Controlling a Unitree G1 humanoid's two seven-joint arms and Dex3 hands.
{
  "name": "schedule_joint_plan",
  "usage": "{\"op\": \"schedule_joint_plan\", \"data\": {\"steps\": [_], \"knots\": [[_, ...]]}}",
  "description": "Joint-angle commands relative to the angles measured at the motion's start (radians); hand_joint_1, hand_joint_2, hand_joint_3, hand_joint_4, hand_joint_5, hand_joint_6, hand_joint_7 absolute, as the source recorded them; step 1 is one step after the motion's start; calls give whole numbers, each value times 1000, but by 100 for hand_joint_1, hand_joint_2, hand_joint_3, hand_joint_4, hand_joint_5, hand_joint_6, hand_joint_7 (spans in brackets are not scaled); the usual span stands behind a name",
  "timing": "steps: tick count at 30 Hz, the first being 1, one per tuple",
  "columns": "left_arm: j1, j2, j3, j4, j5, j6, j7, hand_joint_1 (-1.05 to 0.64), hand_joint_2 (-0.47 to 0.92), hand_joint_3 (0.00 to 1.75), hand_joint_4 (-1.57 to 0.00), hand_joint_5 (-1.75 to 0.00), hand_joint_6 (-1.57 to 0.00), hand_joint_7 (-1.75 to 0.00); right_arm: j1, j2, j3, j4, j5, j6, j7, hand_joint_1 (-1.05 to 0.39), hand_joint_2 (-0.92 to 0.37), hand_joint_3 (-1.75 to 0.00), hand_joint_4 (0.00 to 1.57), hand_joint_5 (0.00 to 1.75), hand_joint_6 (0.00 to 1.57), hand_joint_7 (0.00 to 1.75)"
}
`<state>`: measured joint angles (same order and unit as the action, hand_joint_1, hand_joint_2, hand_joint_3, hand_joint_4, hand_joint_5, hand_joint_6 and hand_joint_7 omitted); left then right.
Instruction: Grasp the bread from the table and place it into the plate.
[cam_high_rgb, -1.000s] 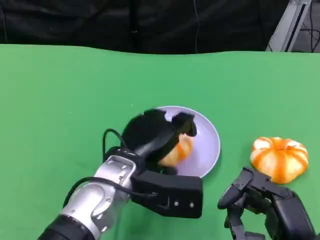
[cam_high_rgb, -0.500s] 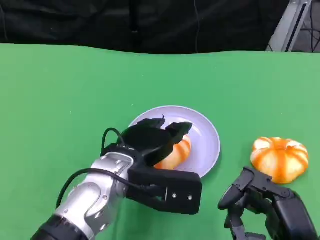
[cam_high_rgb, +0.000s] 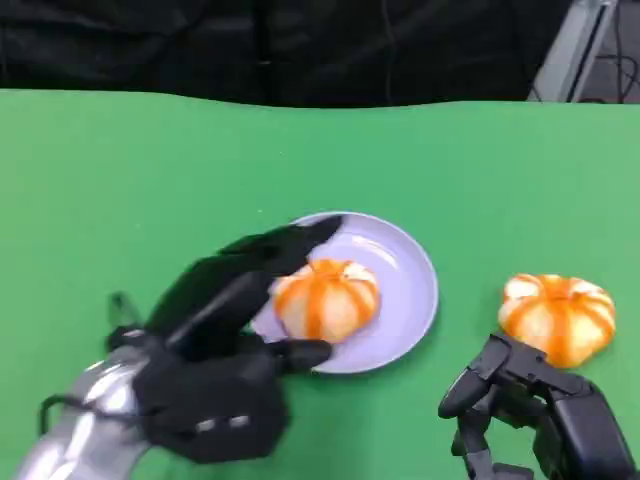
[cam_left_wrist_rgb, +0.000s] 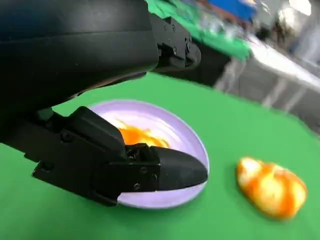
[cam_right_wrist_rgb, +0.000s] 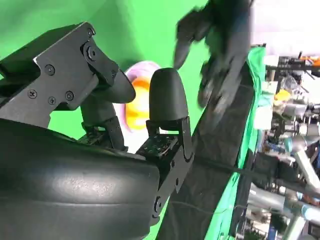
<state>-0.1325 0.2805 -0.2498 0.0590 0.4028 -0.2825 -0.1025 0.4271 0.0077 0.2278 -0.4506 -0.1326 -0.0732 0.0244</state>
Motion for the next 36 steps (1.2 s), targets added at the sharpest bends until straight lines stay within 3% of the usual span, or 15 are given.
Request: {"op": "schedule_joint_plan", "data": {"steps": [1, 5, 10, 12, 15, 16, 17, 20, 21, 23, 26, 30, 36], "knots": [[114, -3, 80, -18, -113, -133, 46, -62, 92, 38, -32, -75, -50, -15, 5, -4, 0, -5, 3, -4, -6, 3, -42, -133, 68, 170, 70, 145], [210, -57, 139, -28, -195, -245, 102, -40, 92, 29, -52, -87, -70, -23, 4, -5, -2, -5, 2, -6, -7, 3, -41, -134, 68, 168, 70, 145], [293, -106, 178, -35, -267, -322, 115, -19, 92, 32, -67, -94, -87, -31, 4, -1, -3, -12, 11, 8, -6, 3, -42, -133, 68, 168, 70, 145], [316, -121, 191, -41, -278, -334, 117, -14, 82, 52, -72, -99, -94, -35, 4, 0, -3, -13, 14, 10, -5, 3, -42, -132, 68, 168, 70, 146], [347, -135, 207, -37, -290, -352, 115, -13, 75, 68, -76, -106, -98, -40, 2, -2, -4, -11, 9, 7, -7, 4, -42, -132, 68, 168, 70, 146], [378, -144, 219, -37, -294, -360, 126, -12, 71, 81, -79, -121, -99, -56, 0, -4, -5, -8, 8, 5, -6, 4, -42, -132, 69, 168, 70, 146], [399, -152, 228, -36, -296, -367, 132, -12, 65, 98, -83, -138, -94, -85, -1, -5, -6, -7, 8, 3, -5, 5, -43, -132, 69, 168, 70, 146], [429, -170, 236, -46, -315, -360, 126, -11, 59, 114, -85, -151, -88, -114, -4, -8, -11, -3, 12, 0, -3, 5, -43, -132, 69, 168, 70, 146], [441, -179, 232, -56, -335, -345, 119, -10, 54, 127, -85, -162, -84, -133, -5, -11, -14, -1, 13, -2, 0, 5, -42, -133, 69, 168, 70, 146], [453, -189, 229, -69, -359, -326, 109, -10, 48, 137, -84, -171, -80, -147, -7, -14, -18, 1, 15, -5, 2, 5, -42, -133, 69, 168, 70, 146], [455, -196, 229, -75, -377, -313, 100, -10, 47, 140, -84, -173, -78, -151, -11, -15, -22, 6, 15, -5, 2, 5, -42, -134, 69, 168, 69, 146], [447, -204, 231, -68, -425, -303, 72, -14, 52, 120, -84, -175, -77, -156, -20, -15, -28, 19, 13, -9, 1, 3, -41, -133, 70, 168, 70, 145], [444, -208, 238, -65, -443, -303, 50, -14, 54, 116, -85, -175, -77, -157, -23, -14, -28, 23, 13, -13, 1, 3, -40, -133, 70, 167, 71, 144]]}}
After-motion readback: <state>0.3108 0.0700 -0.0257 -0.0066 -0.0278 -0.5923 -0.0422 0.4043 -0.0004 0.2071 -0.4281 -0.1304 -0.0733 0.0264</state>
